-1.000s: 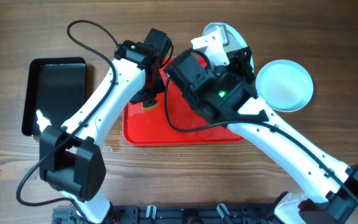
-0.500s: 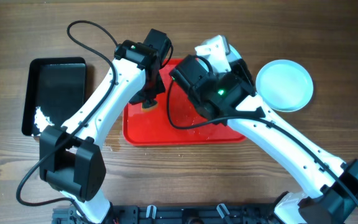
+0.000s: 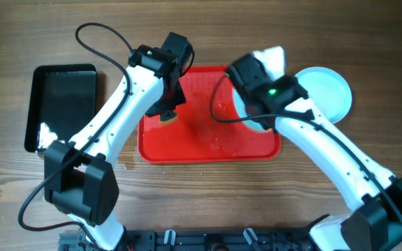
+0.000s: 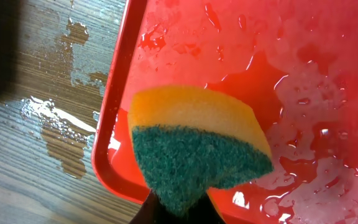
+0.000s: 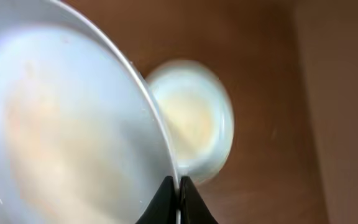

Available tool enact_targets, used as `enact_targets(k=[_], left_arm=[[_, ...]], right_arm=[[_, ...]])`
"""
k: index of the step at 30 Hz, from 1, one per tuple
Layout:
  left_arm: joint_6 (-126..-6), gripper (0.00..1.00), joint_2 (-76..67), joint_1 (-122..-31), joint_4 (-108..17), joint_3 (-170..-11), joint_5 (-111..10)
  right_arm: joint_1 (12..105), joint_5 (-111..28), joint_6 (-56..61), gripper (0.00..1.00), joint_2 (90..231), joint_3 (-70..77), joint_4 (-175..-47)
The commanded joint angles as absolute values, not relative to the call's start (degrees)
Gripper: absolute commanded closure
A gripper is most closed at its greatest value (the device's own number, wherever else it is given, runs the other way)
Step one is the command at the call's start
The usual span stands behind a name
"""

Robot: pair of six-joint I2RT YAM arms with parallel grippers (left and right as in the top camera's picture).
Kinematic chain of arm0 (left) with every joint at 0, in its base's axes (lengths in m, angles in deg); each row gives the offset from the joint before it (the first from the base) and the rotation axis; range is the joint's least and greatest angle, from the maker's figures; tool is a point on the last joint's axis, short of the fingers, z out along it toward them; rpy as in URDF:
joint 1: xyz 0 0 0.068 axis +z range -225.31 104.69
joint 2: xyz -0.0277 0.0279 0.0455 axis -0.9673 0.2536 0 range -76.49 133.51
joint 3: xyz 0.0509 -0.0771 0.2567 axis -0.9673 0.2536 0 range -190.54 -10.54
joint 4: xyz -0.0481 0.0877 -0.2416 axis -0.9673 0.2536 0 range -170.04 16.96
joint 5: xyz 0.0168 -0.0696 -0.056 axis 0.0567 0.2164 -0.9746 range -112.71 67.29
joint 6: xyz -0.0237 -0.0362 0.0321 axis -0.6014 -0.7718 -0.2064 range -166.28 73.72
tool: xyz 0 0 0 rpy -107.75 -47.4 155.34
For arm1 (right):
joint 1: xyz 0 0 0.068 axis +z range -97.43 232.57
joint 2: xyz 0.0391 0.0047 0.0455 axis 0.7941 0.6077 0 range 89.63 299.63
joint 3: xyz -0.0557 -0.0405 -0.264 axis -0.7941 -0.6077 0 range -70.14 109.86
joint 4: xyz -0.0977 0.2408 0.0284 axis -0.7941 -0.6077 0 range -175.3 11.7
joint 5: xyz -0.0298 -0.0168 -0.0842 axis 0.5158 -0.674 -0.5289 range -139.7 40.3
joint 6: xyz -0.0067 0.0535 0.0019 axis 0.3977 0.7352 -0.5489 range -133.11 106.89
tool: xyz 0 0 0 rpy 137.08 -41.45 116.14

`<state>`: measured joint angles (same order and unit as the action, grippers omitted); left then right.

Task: Clean dirty plates on tray and stack at the side
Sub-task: 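Place the plate onto the stack right of the tray, release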

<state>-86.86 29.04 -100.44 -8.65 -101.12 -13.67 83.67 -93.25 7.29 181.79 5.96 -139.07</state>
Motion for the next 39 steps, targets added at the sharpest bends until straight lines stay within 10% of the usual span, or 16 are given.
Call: enact_targets(k=[1, 19, 32, 39], left_arm=[[-85.9, 0.96, 28.8, -100.5, -8.9, -100.8, -14.1], [-85.9, 0.96, 28.8, -100.5, -8.8, -100.8, -14.1], [-85.9, 0.96, 28.8, -100.5, -8.9, -100.8, -14.1], [-85.9, 0.96, 28.8, -100.5, -9.1, -100.8, -14.1]], right_arm=[[82.0, -87.0, 11.0, 0.96, 179.5, 7.5, -139.2], [37.0, -47.1, 3.4, 0.96, 173.7, 7.9, -132.6], [29.2, -43.9, 3.5, 0.95, 196.0, 3.6, -121.5], [29.3, -41.8, 3.6, 0.33, 196.5, 3.9, -121.6]])
